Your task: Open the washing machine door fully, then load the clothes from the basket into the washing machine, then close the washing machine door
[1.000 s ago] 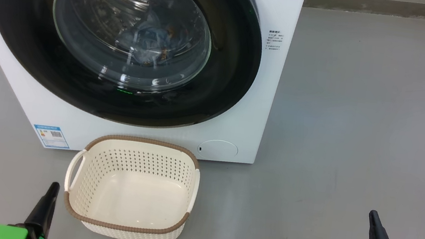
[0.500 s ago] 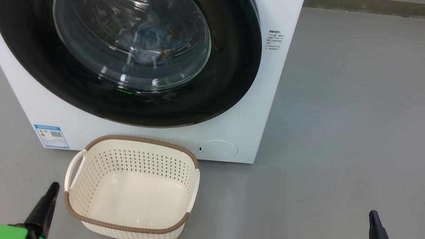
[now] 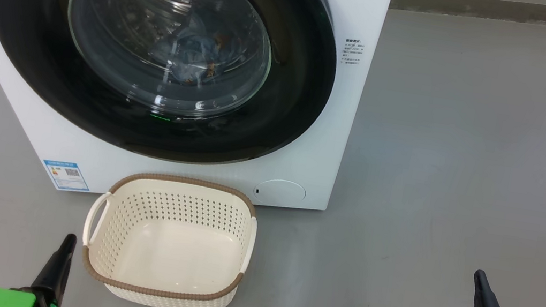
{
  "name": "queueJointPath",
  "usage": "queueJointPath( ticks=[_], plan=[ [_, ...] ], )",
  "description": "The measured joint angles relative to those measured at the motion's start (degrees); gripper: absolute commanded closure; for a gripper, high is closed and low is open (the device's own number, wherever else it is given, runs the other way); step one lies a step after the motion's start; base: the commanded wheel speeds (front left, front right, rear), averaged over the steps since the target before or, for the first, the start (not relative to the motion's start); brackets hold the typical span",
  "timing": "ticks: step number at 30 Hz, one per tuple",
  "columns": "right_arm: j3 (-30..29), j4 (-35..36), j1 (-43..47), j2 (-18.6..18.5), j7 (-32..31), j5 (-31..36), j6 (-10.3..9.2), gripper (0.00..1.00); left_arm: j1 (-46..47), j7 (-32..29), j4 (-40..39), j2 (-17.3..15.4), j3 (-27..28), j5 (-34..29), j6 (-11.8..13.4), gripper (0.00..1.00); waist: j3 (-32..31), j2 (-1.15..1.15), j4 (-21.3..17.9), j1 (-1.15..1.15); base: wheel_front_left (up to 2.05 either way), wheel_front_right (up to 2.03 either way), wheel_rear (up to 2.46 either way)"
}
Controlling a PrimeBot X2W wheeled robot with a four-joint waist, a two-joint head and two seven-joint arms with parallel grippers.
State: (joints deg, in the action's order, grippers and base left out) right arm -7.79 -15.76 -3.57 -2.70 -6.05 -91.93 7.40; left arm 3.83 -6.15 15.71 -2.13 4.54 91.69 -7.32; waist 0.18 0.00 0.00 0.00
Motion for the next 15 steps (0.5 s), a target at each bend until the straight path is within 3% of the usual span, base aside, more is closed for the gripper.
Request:
queueJointPath(
  ticks=[15],
  plan=[
    [0.0, 0.0, 0.0, 0.0, 0.0, 0.0, 0.0, 1.0, 0.0, 0.0, 0.0, 0.0, 0.0, 0.0, 0.0, 1.0, 0.0, 0.0, 0.0, 0.0, 0.0, 0.0, 0.0]
  ],
)
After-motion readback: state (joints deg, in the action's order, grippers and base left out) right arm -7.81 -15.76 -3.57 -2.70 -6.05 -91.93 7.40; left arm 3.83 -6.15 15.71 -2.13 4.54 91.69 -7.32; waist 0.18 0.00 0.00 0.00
